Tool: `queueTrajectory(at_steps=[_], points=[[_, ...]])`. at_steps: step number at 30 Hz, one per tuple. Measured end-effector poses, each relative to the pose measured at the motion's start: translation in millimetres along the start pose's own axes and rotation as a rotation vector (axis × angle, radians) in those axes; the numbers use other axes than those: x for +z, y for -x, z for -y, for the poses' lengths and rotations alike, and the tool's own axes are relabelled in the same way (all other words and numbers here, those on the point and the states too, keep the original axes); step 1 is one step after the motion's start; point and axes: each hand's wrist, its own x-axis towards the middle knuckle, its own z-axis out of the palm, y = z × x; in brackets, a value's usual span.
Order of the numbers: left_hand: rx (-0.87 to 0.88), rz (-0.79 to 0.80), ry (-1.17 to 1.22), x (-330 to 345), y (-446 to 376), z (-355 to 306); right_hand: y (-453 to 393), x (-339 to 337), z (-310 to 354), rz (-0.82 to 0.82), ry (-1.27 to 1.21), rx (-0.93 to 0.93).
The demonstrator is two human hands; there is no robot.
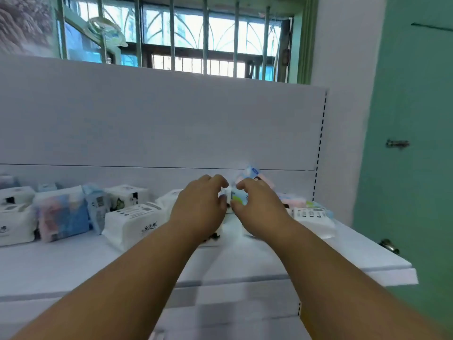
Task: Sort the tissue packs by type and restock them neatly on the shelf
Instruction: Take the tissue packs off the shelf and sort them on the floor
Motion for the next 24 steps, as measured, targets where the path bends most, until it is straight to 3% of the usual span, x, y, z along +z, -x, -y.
queueTrajectory(at_steps=[6, 11, 13, 19, 22, 24], points=[[-0.188, 0.054, 0.032, 43, -70, 17, -97, 2, -53, 0.119, 0.146, 0.034], [-0.331, 0.344, -0.133, 68, -107, 38, -135, 25, -83, 0.285, 0.386, 0.085], [-0.373, 0.384, -0.188, 77, -112, 40, -141, 34, -85, 0.29, 0.4, 0.07], [-0.3, 0.32, -0.528, 75, -115, 34, -146, 38, -82, 0.272, 0.323, 0.064], [-0.338, 0.207, -0.42, 60, -114, 33, -140, 32, -83, 0.134, 0.17, 0.047], [-0.384, 0.073, -0.204, 45, -110, 32, -134, 28, -83, 0.009, 0.046, 0.024]])
